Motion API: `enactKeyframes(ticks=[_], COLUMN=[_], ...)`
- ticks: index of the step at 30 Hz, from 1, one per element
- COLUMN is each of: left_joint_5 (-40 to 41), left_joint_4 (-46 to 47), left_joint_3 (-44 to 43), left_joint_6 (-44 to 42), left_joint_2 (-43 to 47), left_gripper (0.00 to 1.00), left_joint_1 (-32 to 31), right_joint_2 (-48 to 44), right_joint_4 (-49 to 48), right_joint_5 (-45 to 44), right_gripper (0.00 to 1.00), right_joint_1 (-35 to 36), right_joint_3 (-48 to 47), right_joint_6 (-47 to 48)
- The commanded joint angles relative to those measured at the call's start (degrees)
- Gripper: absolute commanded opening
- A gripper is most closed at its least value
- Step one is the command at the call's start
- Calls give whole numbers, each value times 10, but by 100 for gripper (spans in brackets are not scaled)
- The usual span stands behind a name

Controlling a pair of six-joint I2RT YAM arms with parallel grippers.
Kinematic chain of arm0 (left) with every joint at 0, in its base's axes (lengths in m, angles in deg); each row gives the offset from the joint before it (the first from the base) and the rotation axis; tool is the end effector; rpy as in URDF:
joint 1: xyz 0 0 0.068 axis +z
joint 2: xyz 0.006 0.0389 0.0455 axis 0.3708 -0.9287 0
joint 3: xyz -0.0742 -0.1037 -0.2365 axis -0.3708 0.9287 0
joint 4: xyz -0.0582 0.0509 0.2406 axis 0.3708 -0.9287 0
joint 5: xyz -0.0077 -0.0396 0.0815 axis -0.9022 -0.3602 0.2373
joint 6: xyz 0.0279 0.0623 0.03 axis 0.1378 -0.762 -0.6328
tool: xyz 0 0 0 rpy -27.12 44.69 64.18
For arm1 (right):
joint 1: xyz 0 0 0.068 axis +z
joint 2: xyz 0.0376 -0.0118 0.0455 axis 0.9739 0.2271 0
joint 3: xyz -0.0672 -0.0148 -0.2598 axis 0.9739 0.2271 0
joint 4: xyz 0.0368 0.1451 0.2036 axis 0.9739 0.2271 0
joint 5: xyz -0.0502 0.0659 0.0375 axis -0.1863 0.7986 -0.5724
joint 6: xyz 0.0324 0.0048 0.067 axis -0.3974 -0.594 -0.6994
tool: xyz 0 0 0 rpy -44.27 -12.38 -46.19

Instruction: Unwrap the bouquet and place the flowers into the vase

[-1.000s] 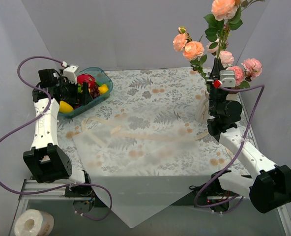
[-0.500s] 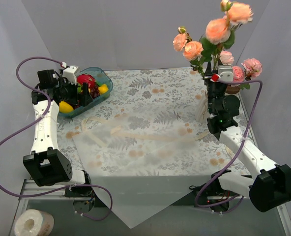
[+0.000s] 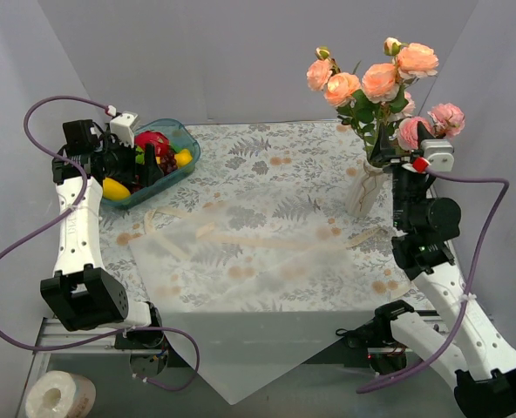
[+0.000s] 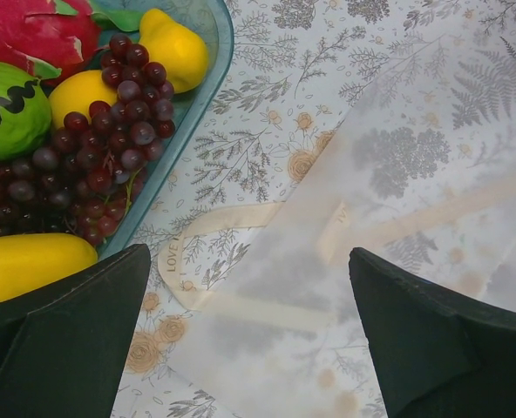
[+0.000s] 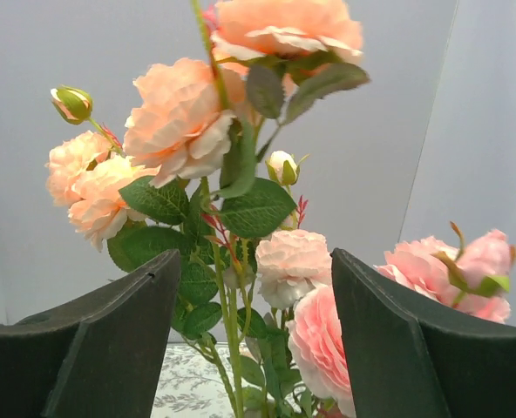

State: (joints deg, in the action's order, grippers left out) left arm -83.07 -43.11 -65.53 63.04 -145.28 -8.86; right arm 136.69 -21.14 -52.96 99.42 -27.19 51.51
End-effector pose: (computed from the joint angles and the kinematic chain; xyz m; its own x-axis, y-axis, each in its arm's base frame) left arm 0.2911 0.0311 0.3549 -0.7320 -0.3976 -0.5532 -0.0115 0.8191 -0.5735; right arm 0.1797 0.0497 0.4392 0.5524 -0.0441 -0.8324 0.0676 0.9977 -0.0080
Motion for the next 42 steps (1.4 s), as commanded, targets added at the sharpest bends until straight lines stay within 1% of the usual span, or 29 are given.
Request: enactKeyframes(ticks=[1, 2, 4, 8, 14, 16, 17, 18, 19, 21, 22, 24, 26, 27, 28, 29, 34, 39, 42], left_joint_5=[-19, -22, -27, -29, -4, 14, 22, 44, 50, 51, 55, 59, 63, 64, 66, 72, 83, 102, 100], left_joint_4=[-9, -9, -12, -8, 1, 11, 11, 10, 11, 19, 22, 31, 48, 54, 60, 70, 88, 94, 91], left_joint_3=[-21, -22, -22, -11, -3, 12, 15, 17, 24, 29, 32, 40, 60, 66, 73, 84, 109, 109, 107], left_joint_6=[-3, -3, 0, 9, 34, 44, 47, 48, 50, 58, 62, 75, 84, 89, 92, 95, 111, 129, 142], left_joint_2=[24, 24, 25, 29, 33, 39, 41, 43, 44, 49, 50, 53, 59, 65, 68, 72, 83, 77, 72], left_gripper=[98, 98, 98, 98, 98, 98, 98, 98, 98, 98, 98, 98, 98, 98, 98, 98, 98, 98, 98], left_joint_1=[-2, -3, -3, -10, -60, -88, -101, -121, -139, -142, -142, -142, -142, -142, -142, -142, -142, -142, -142], right_joint_2=[-45, -62, -80, -115, -107, -100, -81, -70, -59, -42, -45, -56, -64, -63, -61, -57, -64, -60, -50], right_joint_4=[83, 116, 141, 223, 314, 376, 415, 484, 513, 556, 570, 568, 561, 565, 571, 585, 589, 594, 595], right_joint_5=[-8, -10, -7, 16, 48, 75, 83, 98, 101, 109, 109, 108, 104, 106, 107, 104, 79, 60, 58], right_gripper=[79, 79, 80, 80, 76, 74, 73, 70, 68, 69, 70, 76, 78, 85, 90, 92, 95, 97, 97], right_joint_1=[-1, -1, 0, 0, -1, -1, 0, 0, -1, 0, 0, -1, -1, 0, -1, -1, -1, 0, 1], right_joint_3=[17, 18, 24, 24, -10, -24, -46, -61, -71, -76, -71, -44, -32, -33, -42, -47, -60, -56, -63], right_joint_6=[-28, -33, -43, -53, -86, -103, -125, -132, -140, -147, -150, -170, -187, -210, -221, -230, -240, -255, -259])
